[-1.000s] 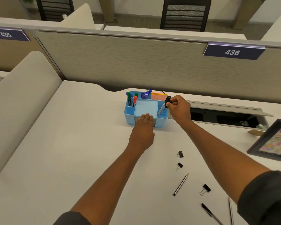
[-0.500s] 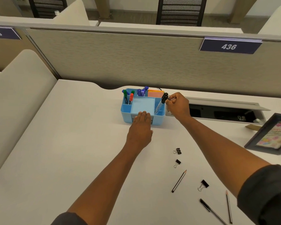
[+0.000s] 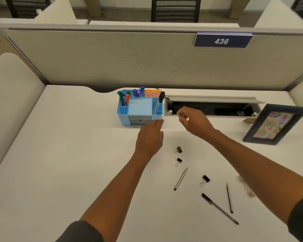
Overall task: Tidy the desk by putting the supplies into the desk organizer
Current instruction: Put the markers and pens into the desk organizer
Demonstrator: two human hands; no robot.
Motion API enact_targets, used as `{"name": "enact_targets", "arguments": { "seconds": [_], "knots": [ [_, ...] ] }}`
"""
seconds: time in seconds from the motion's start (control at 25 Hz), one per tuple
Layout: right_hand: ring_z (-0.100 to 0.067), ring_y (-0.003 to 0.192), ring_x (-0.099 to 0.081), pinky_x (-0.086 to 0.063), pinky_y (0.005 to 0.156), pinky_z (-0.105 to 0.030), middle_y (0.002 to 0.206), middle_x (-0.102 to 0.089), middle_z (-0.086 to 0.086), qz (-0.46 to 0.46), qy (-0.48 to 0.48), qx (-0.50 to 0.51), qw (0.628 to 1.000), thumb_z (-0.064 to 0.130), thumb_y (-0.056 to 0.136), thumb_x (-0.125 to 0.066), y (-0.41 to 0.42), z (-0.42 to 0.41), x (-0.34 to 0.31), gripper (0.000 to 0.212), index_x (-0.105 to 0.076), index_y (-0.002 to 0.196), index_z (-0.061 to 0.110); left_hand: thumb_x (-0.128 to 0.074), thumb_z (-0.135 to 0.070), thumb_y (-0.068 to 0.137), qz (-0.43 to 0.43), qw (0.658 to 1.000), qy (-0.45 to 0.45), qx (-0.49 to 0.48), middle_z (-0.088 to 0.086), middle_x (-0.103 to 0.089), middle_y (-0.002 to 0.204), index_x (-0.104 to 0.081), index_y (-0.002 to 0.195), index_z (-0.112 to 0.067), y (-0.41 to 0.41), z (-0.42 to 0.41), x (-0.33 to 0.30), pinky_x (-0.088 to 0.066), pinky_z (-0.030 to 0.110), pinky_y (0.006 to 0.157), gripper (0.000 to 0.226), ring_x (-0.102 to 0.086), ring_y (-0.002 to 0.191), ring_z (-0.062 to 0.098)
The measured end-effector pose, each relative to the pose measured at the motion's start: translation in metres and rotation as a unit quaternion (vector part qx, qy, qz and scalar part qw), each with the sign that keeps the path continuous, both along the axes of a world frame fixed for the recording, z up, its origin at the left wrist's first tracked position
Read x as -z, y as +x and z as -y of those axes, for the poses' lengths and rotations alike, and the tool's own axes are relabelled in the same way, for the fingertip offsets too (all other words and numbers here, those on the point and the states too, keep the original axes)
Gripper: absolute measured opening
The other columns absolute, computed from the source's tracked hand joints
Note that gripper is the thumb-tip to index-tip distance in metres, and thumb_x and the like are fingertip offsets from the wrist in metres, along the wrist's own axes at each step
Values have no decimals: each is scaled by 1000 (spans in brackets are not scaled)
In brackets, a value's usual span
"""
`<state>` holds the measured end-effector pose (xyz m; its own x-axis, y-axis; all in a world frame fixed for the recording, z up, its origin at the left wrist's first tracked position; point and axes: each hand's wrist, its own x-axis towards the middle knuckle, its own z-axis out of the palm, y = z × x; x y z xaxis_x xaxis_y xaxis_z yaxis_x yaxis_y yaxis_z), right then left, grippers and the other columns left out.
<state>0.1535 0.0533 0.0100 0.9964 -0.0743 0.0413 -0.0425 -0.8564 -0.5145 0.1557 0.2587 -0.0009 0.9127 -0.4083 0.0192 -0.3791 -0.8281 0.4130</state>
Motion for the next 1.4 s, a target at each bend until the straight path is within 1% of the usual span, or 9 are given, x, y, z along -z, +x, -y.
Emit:
{"name": "enact_targets", "arguments": {
  "seconds": [0.12, 0.28, 0.44, 0.56, 0.76, 0.88, 0.96, 1.2, 1.4],
  "knots": [
    [-11, 92, -62, -53, 81, -28, 107, -69, 5, 1, -12, 10, 1000, 23, 94, -57, -46, 27, 4, 19, -63, 113, 21, -48, -28, 100, -25, 999, -16, 42, -2, -51, 142, -45, 140, -26, -29, 19, 6, -40, 32, 104, 41, -51, 126, 18],
    [-11, 90, -62, -52, 83, -28, 107, -69, 4, -18, -8, 42, 999, 20, 94, -57, -108, 54, 17, 18, -64, 111, 19, -47, -24, 96, -64, 994, -28, 80, -9, -63, 116, -58, 121, -29, -70, 39, 18, -45, 30, 85, 28, -61, 102, 16],
    [-5, 84, -60, -53, 80, -29, 98, -68, 10, -23, 14, 65, 998, 18, 93, -56, -169, 69, 36, 14, -63, 105, 23, -52, -23, 92, -102, 987, -32, 119, -10, -64, 108, -61, 110, -31, -113, 56, 30, -47, 32, 82, 22, -60, 96, 14],
    [-4, 83, -61, -53, 80, -31, 94, -67, 13, -21, 34, 82, 996, 16, 92, -56, -203, 76, 49, 14, -64, 102, 23, -55, -26, 90, -128, 980, -24, 148, -11, -61, 103, -61, 105, -33, -140, 65, 39, -46, 30, 78, 18, -59, 91, 12],
    [-3, 83, -59, -49, 80, -29, 91, -63, 19, -37, 27, 81, 996, 18, 91, -57, -246, 79, 64, 13, -61, 99, 27, -64, -28, 83, -175, 960, 2, 218, -12, -56, 108, -63, 104, -32, -174, 73, 46, -45, 28, 80, 21, -57, 95, 10],
    [1, 78, -54, -41, 78, -20, 90, -62, 20, -45, 21, 80, 996, 18, 92, -58, -266, 72, 71, 13, -61, 99, 29, -64, -26, 80, -172, 955, 38, 237, -11, -53, 108, -63, 102, -32, -185, 78, 51, -44, 26, 75, 23, -58, 95, 9],
    [2, 80, -54, -41, 73, -16, 92, -64, 18, -61, 25, 82, 994, 20, 93, -57, -277, 67, 75, 12, -62, 100, 28, -63, -25, 78, -174, 952, 53, 246, -11, -52, 104, -63, 101, -32, -188, 79, 55, -40, 25, 71, 24, -57, 92, 10],
    [-8, 85, -58, -49, 72, -30, 92, -65, 14, -111, 9, 52, 992, 25, 93, -48, -292, 53, 86, 15, -59, 101, 31, -68, -27, 79, -188, 948, 50, 253, -10, -50, 97, -64, 95, -30, -189, 77, 59, -44, 30, 72, 17, -53, 90, 10],
    [-6, 78, -52, -45, 70, -27, 83, -60, 16, -125, 12, 31, 992, 26, 93, -50, -292, 46, 81, 12, -60, 100, 28, -66, -24, 79, -202, 943, 43, 259, -10, -50, 97, -65, 91, -27, -186, 75, 57, -46, 31, 73, 13, -52, 91, 8]
  ]
}}
